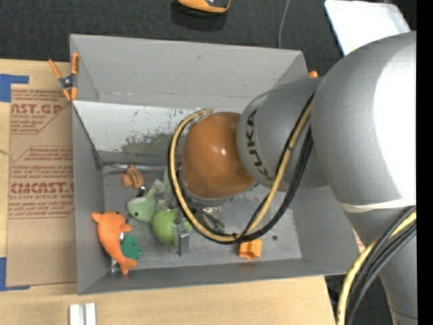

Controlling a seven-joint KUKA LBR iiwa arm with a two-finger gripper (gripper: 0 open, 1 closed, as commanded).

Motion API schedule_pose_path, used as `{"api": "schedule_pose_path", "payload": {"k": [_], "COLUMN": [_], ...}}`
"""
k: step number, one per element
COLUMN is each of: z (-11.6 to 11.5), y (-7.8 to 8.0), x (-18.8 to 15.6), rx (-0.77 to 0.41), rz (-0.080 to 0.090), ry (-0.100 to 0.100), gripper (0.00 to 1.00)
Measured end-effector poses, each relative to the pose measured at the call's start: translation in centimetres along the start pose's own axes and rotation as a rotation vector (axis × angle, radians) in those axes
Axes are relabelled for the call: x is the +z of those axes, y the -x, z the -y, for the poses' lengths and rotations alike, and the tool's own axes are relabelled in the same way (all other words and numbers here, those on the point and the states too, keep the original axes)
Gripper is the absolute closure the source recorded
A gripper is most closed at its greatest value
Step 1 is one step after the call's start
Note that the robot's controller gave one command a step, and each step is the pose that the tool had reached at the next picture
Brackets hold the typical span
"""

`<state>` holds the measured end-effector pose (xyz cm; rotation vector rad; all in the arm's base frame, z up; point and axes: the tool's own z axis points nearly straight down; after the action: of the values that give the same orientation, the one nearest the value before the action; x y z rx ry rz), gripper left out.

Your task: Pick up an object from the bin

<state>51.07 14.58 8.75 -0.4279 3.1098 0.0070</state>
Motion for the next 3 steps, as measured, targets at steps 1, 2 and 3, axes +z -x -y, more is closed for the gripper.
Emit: {"api": "schedule_pose_path", "payload": {"k": [1, 2, 3], "z": [0.00, -0.01, -0.01], "y": [0.00, 0.00, 0.00], "x": [0.00, 0.00, 0.00], "rx": [0.000, 0.000, 0.000], "rz": [0.000, 0.000, 0.000], "ry": [0.000, 0.000, 0.000], "gripper": [1.00, 1.00, 1.00]}}
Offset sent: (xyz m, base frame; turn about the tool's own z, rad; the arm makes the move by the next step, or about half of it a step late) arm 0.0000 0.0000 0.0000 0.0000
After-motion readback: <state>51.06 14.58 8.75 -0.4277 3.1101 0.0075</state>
